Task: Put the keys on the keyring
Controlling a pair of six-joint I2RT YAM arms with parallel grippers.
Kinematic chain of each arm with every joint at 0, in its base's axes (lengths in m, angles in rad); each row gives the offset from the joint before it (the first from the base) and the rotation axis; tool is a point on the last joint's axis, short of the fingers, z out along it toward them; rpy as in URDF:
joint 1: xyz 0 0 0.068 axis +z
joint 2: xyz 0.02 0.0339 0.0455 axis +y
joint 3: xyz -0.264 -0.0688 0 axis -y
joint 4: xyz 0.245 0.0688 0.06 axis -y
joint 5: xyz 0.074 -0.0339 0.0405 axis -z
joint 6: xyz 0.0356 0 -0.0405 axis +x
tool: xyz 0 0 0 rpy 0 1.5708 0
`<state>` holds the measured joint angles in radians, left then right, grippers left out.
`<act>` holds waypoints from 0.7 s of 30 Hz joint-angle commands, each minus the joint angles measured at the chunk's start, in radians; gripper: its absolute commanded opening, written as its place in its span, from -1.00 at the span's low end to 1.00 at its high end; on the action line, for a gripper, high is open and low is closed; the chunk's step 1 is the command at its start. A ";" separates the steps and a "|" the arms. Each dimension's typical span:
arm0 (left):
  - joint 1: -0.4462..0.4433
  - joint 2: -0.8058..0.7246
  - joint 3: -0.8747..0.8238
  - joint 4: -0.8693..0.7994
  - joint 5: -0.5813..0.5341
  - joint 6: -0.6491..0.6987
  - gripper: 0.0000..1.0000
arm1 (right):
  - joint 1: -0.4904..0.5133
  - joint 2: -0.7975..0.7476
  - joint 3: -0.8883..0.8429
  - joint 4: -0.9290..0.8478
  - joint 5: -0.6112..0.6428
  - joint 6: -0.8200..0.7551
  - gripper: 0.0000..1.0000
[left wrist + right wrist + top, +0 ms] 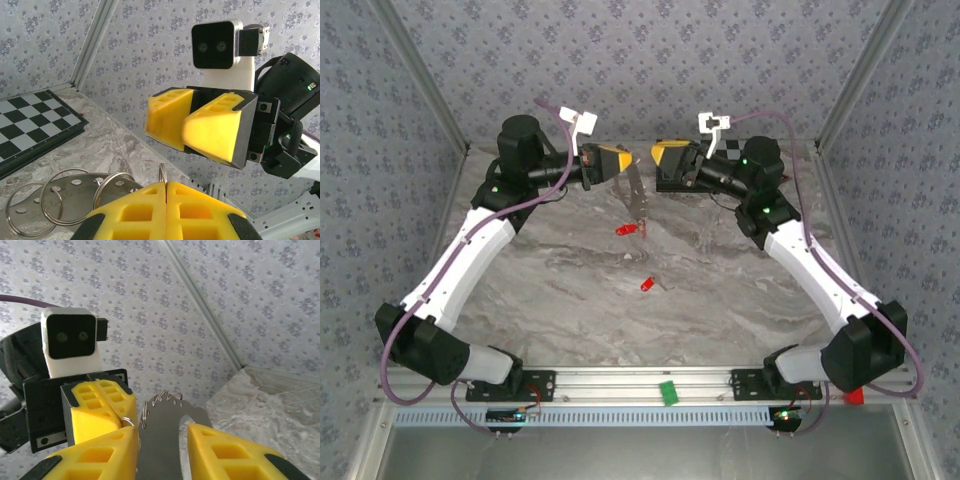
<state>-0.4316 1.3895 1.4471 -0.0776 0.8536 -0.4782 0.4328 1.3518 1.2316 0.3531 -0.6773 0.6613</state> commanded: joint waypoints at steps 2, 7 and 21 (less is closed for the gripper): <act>0.010 -0.026 0.016 0.047 0.025 -0.020 -1.00 | -0.001 0.017 0.039 0.082 -0.090 0.069 -0.44; 0.010 -0.040 0.000 0.053 0.011 -0.027 -1.00 | 0.008 0.036 0.035 0.130 -0.122 0.107 -0.52; 0.010 -0.053 -0.005 0.055 -0.003 -0.031 -1.00 | 0.037 0.101 0.050 0.157 -0.154 0.149 -0.65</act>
<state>-0.4271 1.3758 1.4288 -0.0742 0.8474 -0.4995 0.4656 1.4422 1.2427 0.4759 -0.8089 0.7845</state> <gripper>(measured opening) 0.052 0.178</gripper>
